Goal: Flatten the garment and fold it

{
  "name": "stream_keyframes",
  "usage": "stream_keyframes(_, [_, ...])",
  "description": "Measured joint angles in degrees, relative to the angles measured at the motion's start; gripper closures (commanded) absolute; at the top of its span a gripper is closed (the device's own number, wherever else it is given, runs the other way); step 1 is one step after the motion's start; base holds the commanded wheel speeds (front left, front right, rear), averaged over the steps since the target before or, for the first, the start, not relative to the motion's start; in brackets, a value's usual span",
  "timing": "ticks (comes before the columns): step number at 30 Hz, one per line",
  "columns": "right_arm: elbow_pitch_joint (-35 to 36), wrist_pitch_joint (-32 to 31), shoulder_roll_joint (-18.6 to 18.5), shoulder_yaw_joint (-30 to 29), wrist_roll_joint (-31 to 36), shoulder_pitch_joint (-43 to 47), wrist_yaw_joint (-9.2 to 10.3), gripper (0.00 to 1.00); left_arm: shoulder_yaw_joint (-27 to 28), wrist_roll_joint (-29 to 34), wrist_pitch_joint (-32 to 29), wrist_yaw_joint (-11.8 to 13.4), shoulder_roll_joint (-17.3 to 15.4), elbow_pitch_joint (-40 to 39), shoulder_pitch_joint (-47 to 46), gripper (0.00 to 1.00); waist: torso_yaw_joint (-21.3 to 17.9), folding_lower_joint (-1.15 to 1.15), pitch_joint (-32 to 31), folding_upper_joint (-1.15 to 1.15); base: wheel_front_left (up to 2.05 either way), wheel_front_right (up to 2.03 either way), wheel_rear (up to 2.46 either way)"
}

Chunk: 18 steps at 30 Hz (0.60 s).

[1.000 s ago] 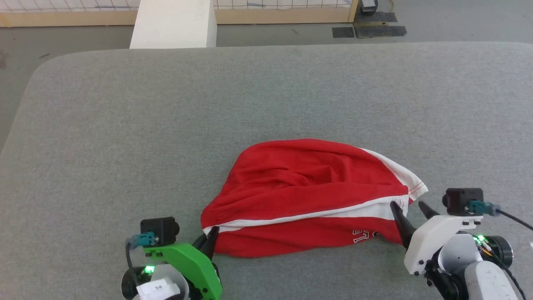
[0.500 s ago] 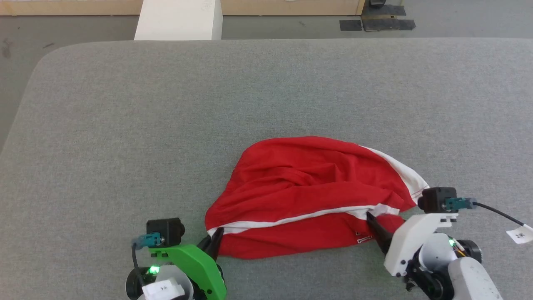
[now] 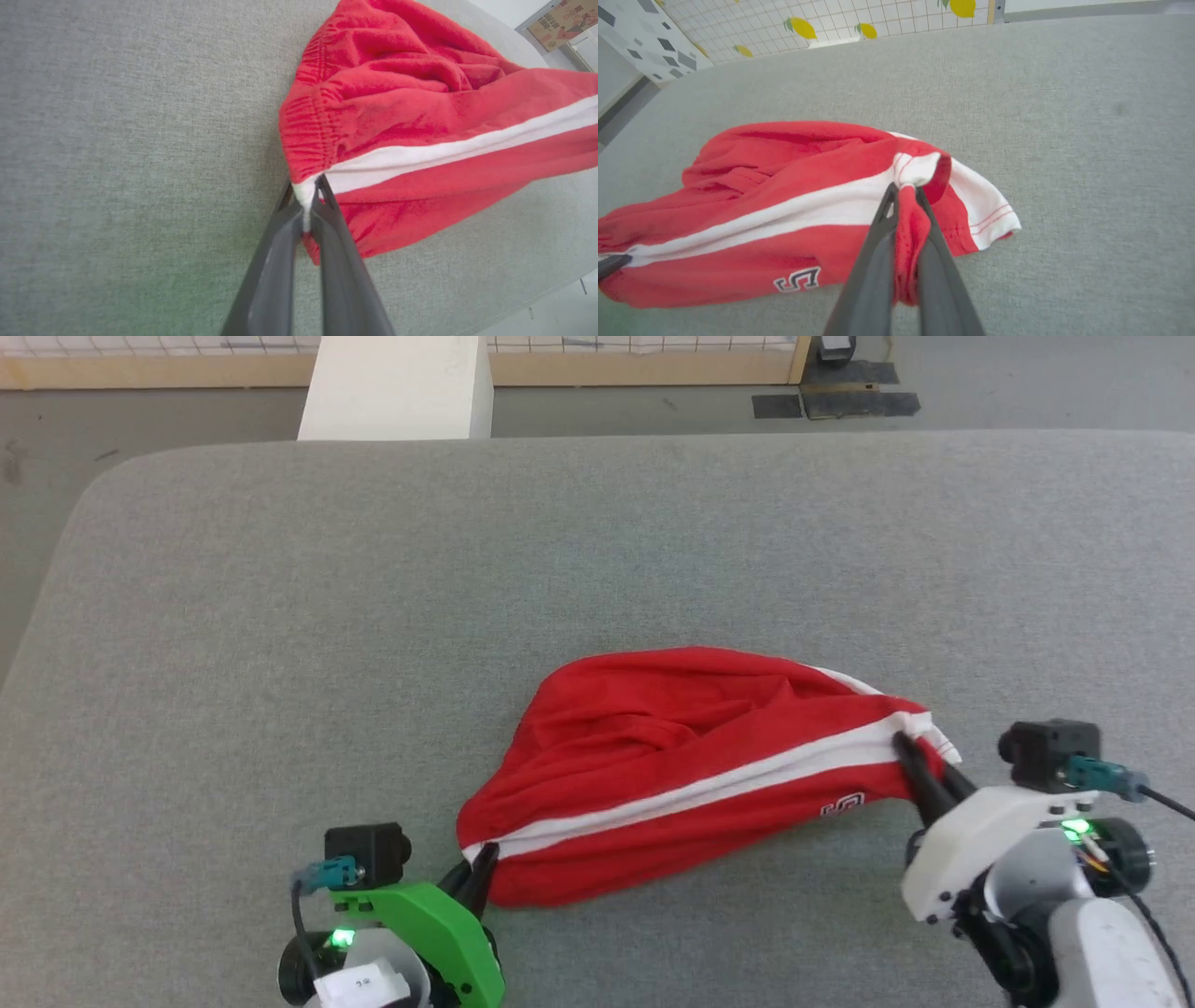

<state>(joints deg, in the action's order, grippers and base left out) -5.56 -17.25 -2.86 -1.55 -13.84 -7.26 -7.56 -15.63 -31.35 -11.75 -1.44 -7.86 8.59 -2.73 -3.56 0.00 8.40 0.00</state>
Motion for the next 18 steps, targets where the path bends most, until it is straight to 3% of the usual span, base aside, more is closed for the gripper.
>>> stream_keyframes(8, [9.92,-1.99,0.01,-0.99,3.96,2.64,-0.01,1.00,0.18,0.02,0.81,0.00,-1.29,-3.54,0.00,1.00,-1.04,0.00,-1.00,0.00,0.00,0.00,0.00])
stream_keyframes(14, [6.68,-7.54,-0.07,2.55,3.44,5.94,0.00,0.98,-0.23,-0.10,-0.05,0.01,-1.36,-3.34,0.47,1.00,-1.79,0.00,-1.20,0.00,0.00,0.00,0.00])
stream_keyframes(15, [5.59,-8.99,-0.05,3.36,3.07,6.76,0.00,0.69,-0.22,-0.16,-0.21,0.07,-1.37,-3.05,0.63,1.00,-1.83,0.00,-1.13,0.00,0.00,0.00,0.00])
stream_keyframes(16, [4.38,-10.71,-0.02,4.21,2.63,7.75,0.00,0.28,-0.27,-0.19,-0.30,0.23,-1.41,-2.59,0.76,1.00,-1.85,0.00,-1.01,0.00,0.00,0.00,0.00])
stream_keyframes(17, [3.49,-11.88,0.05,4.75,2.29,8.56,0.00,0.00,-0.30,-0.19,-0.32,0.36,-1.46,-2.18,0.92,1.00,-1.84,0.00,-0.88,0.00,0.00,0.00,0.00])
stream_keyframes(18, [2.90,-12.41,0.07,4.80,1.98,8.94,-0.01,0.00,-0.29,-0.21,-0.33,0.48,-1.51,-1.88,1.05,1.00,-1.81,0.00,-0.76,0.00,0.00,0.00,0.00])
